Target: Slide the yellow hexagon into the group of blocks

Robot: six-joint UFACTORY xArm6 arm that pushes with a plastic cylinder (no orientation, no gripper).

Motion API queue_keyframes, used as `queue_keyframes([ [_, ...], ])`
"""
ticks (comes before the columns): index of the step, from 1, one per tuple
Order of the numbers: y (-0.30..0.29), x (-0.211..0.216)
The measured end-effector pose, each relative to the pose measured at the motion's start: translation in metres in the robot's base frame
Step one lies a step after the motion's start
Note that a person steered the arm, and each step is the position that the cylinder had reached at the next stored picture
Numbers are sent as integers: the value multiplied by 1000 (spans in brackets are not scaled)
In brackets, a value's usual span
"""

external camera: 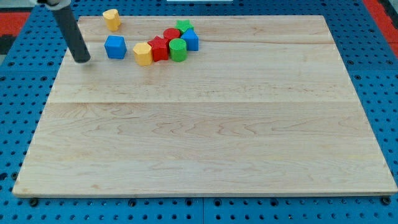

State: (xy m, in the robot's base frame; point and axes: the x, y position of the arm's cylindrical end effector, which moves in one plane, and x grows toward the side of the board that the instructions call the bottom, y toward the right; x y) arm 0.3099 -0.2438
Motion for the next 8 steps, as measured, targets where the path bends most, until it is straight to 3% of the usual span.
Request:
queue_keyframes([
  [1,-8,-39],
  [2,12,-41],
  [8,140,34],
])
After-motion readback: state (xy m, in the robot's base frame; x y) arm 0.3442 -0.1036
